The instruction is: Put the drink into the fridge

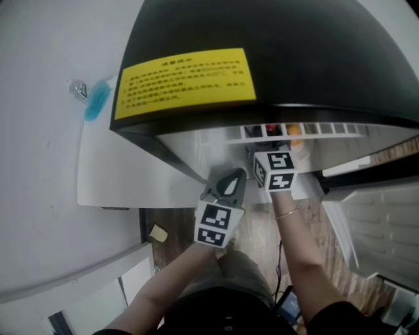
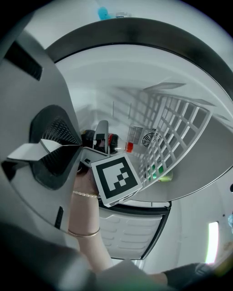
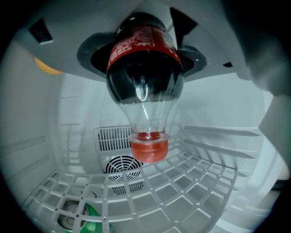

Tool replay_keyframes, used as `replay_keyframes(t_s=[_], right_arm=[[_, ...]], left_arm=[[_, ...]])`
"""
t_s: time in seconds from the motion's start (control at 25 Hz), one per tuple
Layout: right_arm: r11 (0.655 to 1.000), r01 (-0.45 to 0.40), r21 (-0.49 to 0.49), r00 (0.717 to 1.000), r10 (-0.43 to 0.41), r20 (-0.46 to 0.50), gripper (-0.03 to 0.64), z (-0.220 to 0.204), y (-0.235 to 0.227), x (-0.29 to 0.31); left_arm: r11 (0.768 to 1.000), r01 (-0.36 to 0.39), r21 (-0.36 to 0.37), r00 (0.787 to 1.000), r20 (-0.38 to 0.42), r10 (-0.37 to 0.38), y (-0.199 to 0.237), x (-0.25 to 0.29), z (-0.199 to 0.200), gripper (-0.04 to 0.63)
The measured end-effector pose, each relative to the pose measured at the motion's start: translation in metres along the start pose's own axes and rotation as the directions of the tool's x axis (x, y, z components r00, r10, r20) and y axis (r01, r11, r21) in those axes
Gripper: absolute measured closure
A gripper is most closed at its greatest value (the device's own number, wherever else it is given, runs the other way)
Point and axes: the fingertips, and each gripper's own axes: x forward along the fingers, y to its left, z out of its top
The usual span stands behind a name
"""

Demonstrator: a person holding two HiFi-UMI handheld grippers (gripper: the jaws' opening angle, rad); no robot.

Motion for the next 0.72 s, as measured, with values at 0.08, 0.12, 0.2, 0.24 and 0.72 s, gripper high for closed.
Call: replay_keyframes(t_s=[0.08, 0.12, 0.2, 0.24, 0.72], right_arm=[[1.0, 0.003, 0.006, 1.0, -0.003, -0.011, 0.285, -0.001, 0.0, 0.0], [1.0, 0.003, 0.012, 1.0, -0.003, -0.014, 0.285, -0.001, 0.0, 0.0], [1.0, 0.003, 0.021, 1.0, -0.002, -0.021, 0.284, -0.002, 0.0, -0.001], [1.0, 0.005, 0.025, 1.0, -0.004, -0.025, 0.284, -0.003, -0.001, -0.002], [0.999, 0.027, 0.031, 0.997, -0.024, -0.072, 0.282, -0.012, -0.002, -0.025]], left_arm=[[1.0, 0.003, 0.002, 1.0, -0.002, -0.003, 0.0, 0.0, 0.0, 0.589], [1.0, 0.004, 0.003, 1.0, -0.003, -0.004, -0.001, 0.0, 0.0, 0.589], [1.0, 0.006, 0.007, 1.0, -0.002, -0.006, -0.001, 0.0, 0.001, 0.589], [1.0, 0.006, 0.007, 1.0, 0.0, -0.006, -0.001, 0.0, 0.002, 0.589], [1.0, 0.025, 0.001, 0.999, 0.019, -0.025, -0.005, -0.003, 0.014, 0.588]])
